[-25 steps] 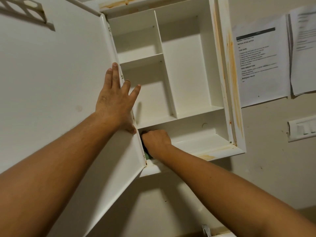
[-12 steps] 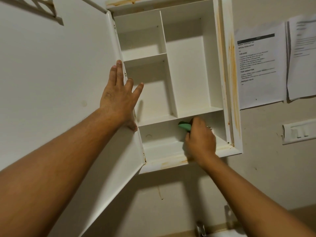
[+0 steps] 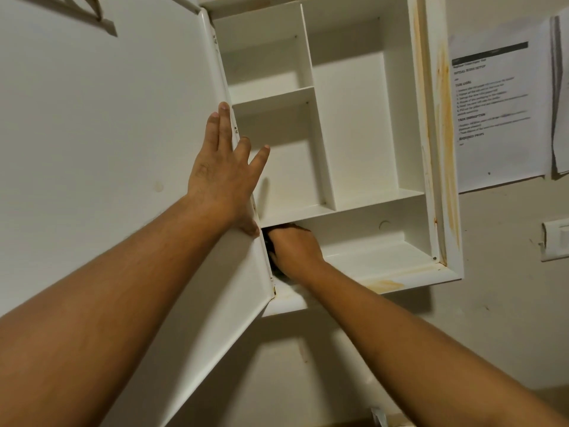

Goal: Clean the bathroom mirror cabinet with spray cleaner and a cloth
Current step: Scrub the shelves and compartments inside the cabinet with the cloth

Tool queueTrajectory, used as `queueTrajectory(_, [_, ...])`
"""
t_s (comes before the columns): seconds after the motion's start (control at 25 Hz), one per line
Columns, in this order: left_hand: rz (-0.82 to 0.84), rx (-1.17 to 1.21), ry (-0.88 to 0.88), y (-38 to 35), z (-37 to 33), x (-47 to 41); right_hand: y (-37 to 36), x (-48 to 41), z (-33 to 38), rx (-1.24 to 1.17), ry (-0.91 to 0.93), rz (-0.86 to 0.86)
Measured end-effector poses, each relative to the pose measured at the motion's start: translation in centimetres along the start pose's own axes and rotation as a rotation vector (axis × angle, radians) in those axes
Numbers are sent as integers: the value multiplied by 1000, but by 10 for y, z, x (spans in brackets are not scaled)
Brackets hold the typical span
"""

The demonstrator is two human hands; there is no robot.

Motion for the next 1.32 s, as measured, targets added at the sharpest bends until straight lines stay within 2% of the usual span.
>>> queueTrajectory(0.24, [7,6,1,0,0,3,-14,5,14,341,280,265])
queueTrajectory(0.32, [1,18,2,0,1,3,-15,11,15,463,316,317])
queueTrajectory(0.4, [8,24,7,1,3,3,-7,16,8,515,258,341])
queueTrajectory(0.56, [17,30,5,3,2,3,28,28,-62,621,-40,340])
queueTrajectory(0.68, [18,16,8,1,1,2,66,54,-116,504,-315,156])
queueTrajectory(0.84, [17,18,12,1,1,2,77,80,-116,172,-514,-112])
queueTrajectory(0.88, [17,16,15,0,0,1,69,76,-106,33,-576,-129])
queueTrajectory(0.96, [26,17,16,0,1,2,38,58,-71,-240,-627,-50])
queueTrajectory(1.04, [20,23,14,-1,1,3,8,35,-24,-245,-422,68])
queueTrajectory(1.12, [10,6,16,-2,2,2,-8,22,-1,-138,-191,149])
queueTrajectory(1.24, [22,4,10,-1,3,2,-11,20,-7,156,129,261])
queueTrajectory(1.32, [16,14,5,1,2,1,-5,27,-29,300,196,299])
Point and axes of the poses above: each hand's wrist, its own x-axis away from the middle knuckle, its own y-axis out of the back of the hand, z = x × y, the point moved 8 cm from there along -x, towards the middle knuckle, and after that the axes turned 11 degrees about x, right-handed, at the moved point
